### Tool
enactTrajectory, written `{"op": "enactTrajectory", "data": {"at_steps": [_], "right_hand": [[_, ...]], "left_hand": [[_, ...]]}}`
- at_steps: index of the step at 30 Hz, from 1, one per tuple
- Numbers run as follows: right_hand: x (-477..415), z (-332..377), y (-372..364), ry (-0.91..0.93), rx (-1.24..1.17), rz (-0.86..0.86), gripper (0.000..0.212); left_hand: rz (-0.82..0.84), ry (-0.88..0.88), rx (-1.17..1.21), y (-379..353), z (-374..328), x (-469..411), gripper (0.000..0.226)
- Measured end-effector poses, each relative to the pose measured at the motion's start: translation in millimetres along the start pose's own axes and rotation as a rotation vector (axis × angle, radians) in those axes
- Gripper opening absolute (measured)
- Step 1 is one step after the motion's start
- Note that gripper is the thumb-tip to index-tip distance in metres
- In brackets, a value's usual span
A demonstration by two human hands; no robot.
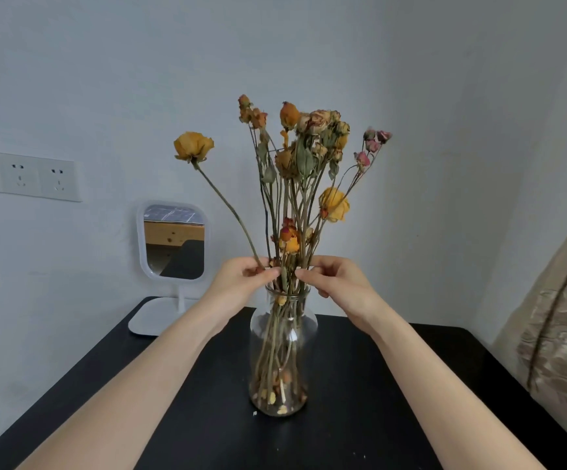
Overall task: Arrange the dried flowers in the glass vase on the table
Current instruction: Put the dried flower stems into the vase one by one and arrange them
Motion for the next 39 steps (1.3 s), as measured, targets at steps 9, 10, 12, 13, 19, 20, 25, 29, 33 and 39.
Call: {"op": "enactTrajectory", "data": {"at_steps": [9, 10, 12, 13, 19, 20, 25, 29, 33, 39], "right_hand": [[4.8, -8.8, 0.3, -0.120, 0.040, 0.099, 0.043], [4.9, -9.8, -0.9, -0.136, 0.067, 0.108, 0.045], [3.8, -8.9, -3.5, -0.134, 0.101, 0.107, 0.036], [2.8, -7.7, -4.3, -0.123, 0.108, 0.100, 0.029], [-1.5, 0.7, -5.1, -0.012, 0.035, 0.049, 0.011], [-2.5, 1.5, -4.3, 0.004, -0.003, 0.040, 0.011], [0.8, -10.5, 1.2, -0.031, -0.068, 0.059, 0.035], [4.8, -19.5, 5.1, -0.089, -0.005, 0.020, 0.044], [10.5, -22.4, 1.7, -0.096, 0.127, 0.040, 0.048], [15.4, -16.1, -3.7, 0.010, 0.254, -0.019, 0.051]], "left_hand": [[0.130, 0.089, -0.048, -3.4, 15.9, 3.5, 0.026], [0.160, 0.088, -0.052, -6.2, 16.4, 3.9, 0.025], [0.185, 0.078, -0.037, -10.2, 14.3, 3.3, 0.019], [0.181, 0.072, -0.037, -10.9, 12.3, 2.4, 0.014], [0.071, 0.006, -0.002, -5.3, -2.8, -2.1, 0.012], [0.048, -0.009, 0.012, -4.4, -5.0, -1.8, 0.012], [0.011, 0.011, -0.027, -4.5, 6.8, 2.8, 0.021], [0.043, 0.067, -0.070, -4.5, 21.1, 4.8, 0.050], [0.188, 0.135, -0.081, -9.4, 32.8, 6.9, 0.063], [0.259, 0.106, 0.009, -25.3, 36.1, 11.0, 0.051]]}}
Point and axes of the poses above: each hand's wrist, its own x-axis away from the middle knuckle, its own y-axis out of the back of the hand, z = x × y, the point moved 5 cm from there along -x, towards the middle knuckle, and after that the axes turned 14 degrees about -x, right-handed, at the moved point
